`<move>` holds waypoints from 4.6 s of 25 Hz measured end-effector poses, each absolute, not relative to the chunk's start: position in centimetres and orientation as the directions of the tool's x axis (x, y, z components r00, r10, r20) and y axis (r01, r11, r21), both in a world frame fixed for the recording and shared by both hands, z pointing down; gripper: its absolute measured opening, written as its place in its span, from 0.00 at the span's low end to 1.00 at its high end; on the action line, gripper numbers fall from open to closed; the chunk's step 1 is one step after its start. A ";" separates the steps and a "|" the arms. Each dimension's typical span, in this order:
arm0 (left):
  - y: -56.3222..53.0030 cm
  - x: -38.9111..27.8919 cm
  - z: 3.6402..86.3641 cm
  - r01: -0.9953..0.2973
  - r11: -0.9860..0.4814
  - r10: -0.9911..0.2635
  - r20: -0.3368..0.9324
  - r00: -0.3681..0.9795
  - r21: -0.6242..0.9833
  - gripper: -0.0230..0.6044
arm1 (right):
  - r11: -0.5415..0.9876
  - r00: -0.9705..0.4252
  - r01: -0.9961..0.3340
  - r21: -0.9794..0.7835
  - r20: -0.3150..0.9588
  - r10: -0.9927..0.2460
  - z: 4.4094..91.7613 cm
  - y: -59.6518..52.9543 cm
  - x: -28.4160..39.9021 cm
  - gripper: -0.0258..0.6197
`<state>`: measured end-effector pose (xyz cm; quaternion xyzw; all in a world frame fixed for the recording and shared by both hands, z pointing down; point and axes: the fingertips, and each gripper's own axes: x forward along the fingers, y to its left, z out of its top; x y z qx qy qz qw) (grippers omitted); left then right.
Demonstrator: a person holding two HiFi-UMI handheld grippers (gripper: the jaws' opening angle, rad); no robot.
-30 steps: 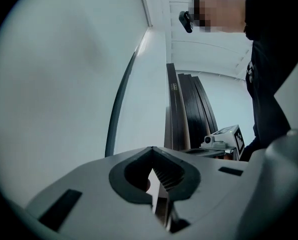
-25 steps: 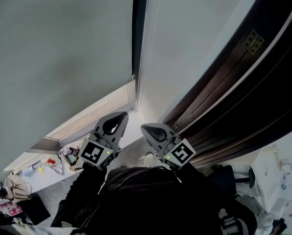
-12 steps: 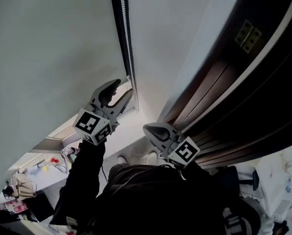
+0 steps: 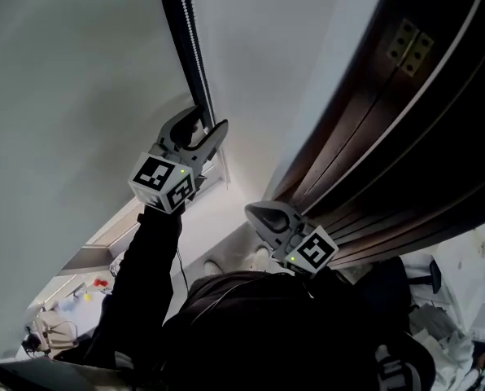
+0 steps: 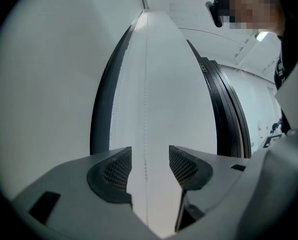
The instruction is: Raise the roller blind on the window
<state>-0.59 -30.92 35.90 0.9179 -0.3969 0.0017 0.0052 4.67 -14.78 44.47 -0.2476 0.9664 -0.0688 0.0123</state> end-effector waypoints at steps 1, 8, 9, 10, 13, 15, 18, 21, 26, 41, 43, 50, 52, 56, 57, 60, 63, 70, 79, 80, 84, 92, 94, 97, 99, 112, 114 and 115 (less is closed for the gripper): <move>-31.2 -0.5 36.0 -0.724 -0.690 -0.724 0.008 0.690 0.011 0.40 | 0.863 -0.872 -0.485 -0.139 0.010 -0.489 44.5 -14.8 4.7 0.04; -32.6 0.0 35.9 -0.701 -0.713 -0.701 -0.007 0.713 0.008 0.39 | 0.845 -0.854 -0.518 -0.132 0.022 -0.520 44.7 -15.9 5.2 0.04; -32.8 0.0 35.9 -0.699 -0.715 -0.699 -0.008 0.715 0.007 0.39 | 0.843 -0.852 -0.521 -0.133 0.021 -0.523 44.7 -16.0 5.3 0.04; -32.8 -0.1 35.8 -0.698 -0.716 -0.699 -0.010 0.716 0.007 0.39 | 0.841 -0.850 -0.523 -0.135 0.021 -0.526 44.6 -16.1 5.3 0.04; -33.0 -0.3 35.5 -0.701 -0.713 -0.701 -0.015 0.713 0.005 0.39 | 0.839 -0.848 -0.528 -0.135 0.026 -0.529 44.7 -16.4 5.4 0.04; -33.0 -0.5 35.4 -0.702 -0.712 -0.702 -0.017 0.712 0.006 0.36 | 0.838 -0.847 -0.529 -0.136 0.028 -0.530 44.7 -16.5 5.4 0.04; -33.3 -0.5 35.4 -0.697 -0.717 -0.697 -0.014 0.717 0.009 0.34 | 0.838 -0.847 -0.529 -0.133 0.023 -0.531 44.6 -16.7 5.4 0.04; -33.4 0.2 35.6 -0.680 -0.733 -0.680 -0.002 0.733 0.010 0.34 | 0.836 -0.846 -0.532 -0.133 0.028 -0.533 44.8 -16.9 5.6 0.04; -33.6 -0.1 35.6 -0.702 -0.712 -0.702 0.001 0.712 0.008 0.18 | 0.834 -0.843 -0.536 -0.131 0.028 -0.537 44.7 -16.9 5.7 0.04; -31.0 -0.2 36.0 -0.664 -0.748 -0.663 0.022 0.748 -0.002 0.06 | 0.829 -0.839 -0.542 -0.137 0.025 -0.544 44.5 -16.9 5.5 0.04; -30.5 -0.2 36.1 -0.652 -0.757 -0.652 0.007 0.758 0.034 0.06 | 0.834 -0.843 -0.534 -0.143 0.018 -0.537 44.4 -16.8 5.2 0.04; -28.7 0.0 36.8 -0.634 -0.771 -0.636 -0.026 0.771 0.064 0.06 | 0.840 -0.852 -0.517 -0.164 0.003 -0.523 44.2 -16.4 4.4 0.04; -28.1 0.3 37.9 -0.623 -0.778 -0.626 -0.010 0.780 0.086 0.06 | 0.841 -0.853 -0.515 -0.167 0.002 -0.522 44.3 -16.3 4.4 0.04; -26.7 0.3 41.6 -0.613 -0.780 -0.613 0.045 0.789 0.124 0.06 | 0.844 -0.854 -0.514 -0.156 0.001 -0.520 44.2 -16.1 4.1 0.04; -26.3 0.1 42.8 -0.615 -0.778 -0.613 0.060 0.788 0.130 0.06 | 0.844 -0.854 -0.514 -0.153 0.002 -0.520 44.1 -16.0 4.0 0.04; -25.0 -0.4 46.2 -0.614 -0.772 -0.606 0.102 0.789 0.162 0.06 | 0.841 -0.850 -0.523 -0.139 0.003 -0.528 43.9 -16.0 3.9 0.04; -23.5 -1.0 48.9 -0.610 -0.769 -0.600 0.115 0.792 0.192 0.06 | 0.841 -0.847 -0.527 -0.126 -0.011 -0.532 43.3 -16.3 3.7 0.04; -20.1 -1.9 51.6 -0.583 -0.765 -0.584 0.089 0.807 0.272 0.06 | 0.889 -0.893 -0.436 -0.137 -0.053 -0.446 38.9 -17.6 1.3 0.12; -15.6 -2.2 61.2 -0.580 -0.746 -0.520 0.259 0.814 0.326 0.05 | 0.936 -0.935 -0.337 -0.099 -0.082 -0.345 31.6 -19.1 -2.4 0.30; -14.8 -2.2 63.2 -0.579 -0.744 -0.502 0.295 0.813 0.334 0.05 | 0.940 -0.938 -0.329 -0.094 -0.082 -0.337 31.1 -19.0 -2.7 0.30; -12.4 -2.8 67.3 -0.585 -0.726 -0.480 0.344 0.807 0.362 0.05 | 0.949 -0.946 -0.308 -0.066 -0.082 -0.313 29.6 -18.5 -3.6 0.21; -12.1 -3.2 67.2 -0.589 -0.722 -0.491 0.332 0.805 0.362 0.05 | 0.968 -0.968 -0.243 -0.067 -0.049 -0.247 28.9 -17.4 -4.8 0.06; -12.0 -3.6 67.0 -0.591 -0.711 -0.504 0.310 0.806 0.381 0.05 | 0.968 -0.968 -0.237 -0.088 -0.061 -0.242 28.8 -17.4 -4.9 0.06; -11.7 -4.6 66.1 -0.601 -0.709 -0.531 0.281 0.799 0.369 0.06 | 0.969 -0.970 -0.225 -0.097 -0.074 -0.233 28.7 -17.3 -4.9 0.06; -11.8 -5.8 65.0 -0.615 -0.702 -0.565 0.245 0.788 0.361 0.06 | 0.971 -0.970 -0.226 -0.079 -0.070 -0.232 28.7 -17.2 -5.0 0.06; -17.0 -11.9 50.2 -0.711 -0.663 -0.736 -0.035 0.676 0.234 0.06 | 0.948 -0.947 -0.319 -0.011 -0.048 -0.319 32.0 -18.6 -4.4 0.05; -17.2 -12.0 48.0 -0.712 -0.668 -0.736 -0.053 0.675 0.216 0.06 | 0.947 -0.947 -0.320 -0.026 -0.026 -0.321 33.4 -18.8 -4.4 0.05; -17.3 -11.9 47.0 -0.711 -0.672 -0.734 -0.059 0.677 0.206 0.07 | 0.947 -0.947 -0.321 -0.034 -0.019 -0.321 34.0 -18.9 -4.4 0.05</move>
